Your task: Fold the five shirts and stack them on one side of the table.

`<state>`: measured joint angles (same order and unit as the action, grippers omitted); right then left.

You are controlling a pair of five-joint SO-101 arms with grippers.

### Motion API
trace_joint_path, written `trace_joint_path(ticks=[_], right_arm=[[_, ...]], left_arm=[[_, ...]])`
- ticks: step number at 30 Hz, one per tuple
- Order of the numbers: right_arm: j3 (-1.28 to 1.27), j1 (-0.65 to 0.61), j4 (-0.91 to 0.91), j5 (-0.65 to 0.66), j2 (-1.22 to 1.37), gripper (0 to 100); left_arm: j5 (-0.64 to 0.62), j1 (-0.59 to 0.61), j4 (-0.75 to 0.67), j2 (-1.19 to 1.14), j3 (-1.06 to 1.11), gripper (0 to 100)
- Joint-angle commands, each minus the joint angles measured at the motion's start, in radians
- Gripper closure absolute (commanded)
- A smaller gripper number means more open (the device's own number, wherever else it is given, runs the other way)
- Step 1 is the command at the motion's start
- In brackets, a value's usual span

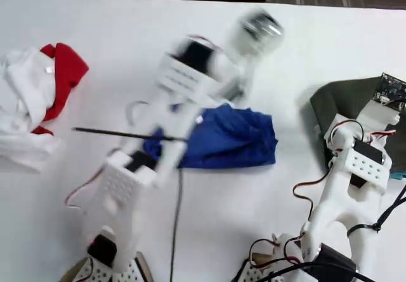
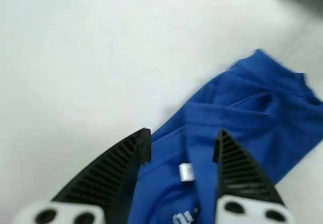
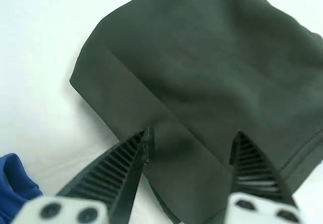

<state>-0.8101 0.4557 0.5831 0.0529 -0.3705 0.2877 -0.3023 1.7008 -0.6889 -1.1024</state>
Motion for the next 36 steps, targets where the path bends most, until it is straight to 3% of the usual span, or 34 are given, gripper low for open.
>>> trace_joint_path(ticks=[1, 3, 7, 12, 14, 18, 29, 36], right_arm=[[0.028, -0.053, -0.013, 0.003, -0.051, 74.7], [0.026, -0.094, 0.005, 0.008, -0.05, 74.7], [0.031, -0.252, 0.036, 0.138, -0.044, 74.8], [0.143, -0.561, 0.242, 0.448, -0.039, 74.6], [0.226, -0.644, 0.326, 0.508, -0.038, 74.6], [0.45, -0.759, 0.45, 0.528, 0.061, 74.7], [1.29, -0.943, 0.886, 0.506, 0.757, 74.5], [1.726, -1.055, 0.978, 0.502, 1.122, 74.5]], left_arm=[[-0.006, 0.195, 0.074, 0.031, -0.054, 77], [-0.008, 0.276, 0.074, -0.005, -0.054, 77], [-0.008, 0.365, 0.074, -0.057, -0.062, 77], [-0.011, 0.505, 0.08, -0.048, -0.054, 78], [-0.011, 0.575, 0.084, -0.043, -0.054, 79], [-0.005, 0.69, 0.086, -0.044, -0.044, 82], [0.051, 0.865, 0.084, -0.04, 0.171, 82], [0.052, 0.947, 0.086, -0.04, 0.171, 82]])
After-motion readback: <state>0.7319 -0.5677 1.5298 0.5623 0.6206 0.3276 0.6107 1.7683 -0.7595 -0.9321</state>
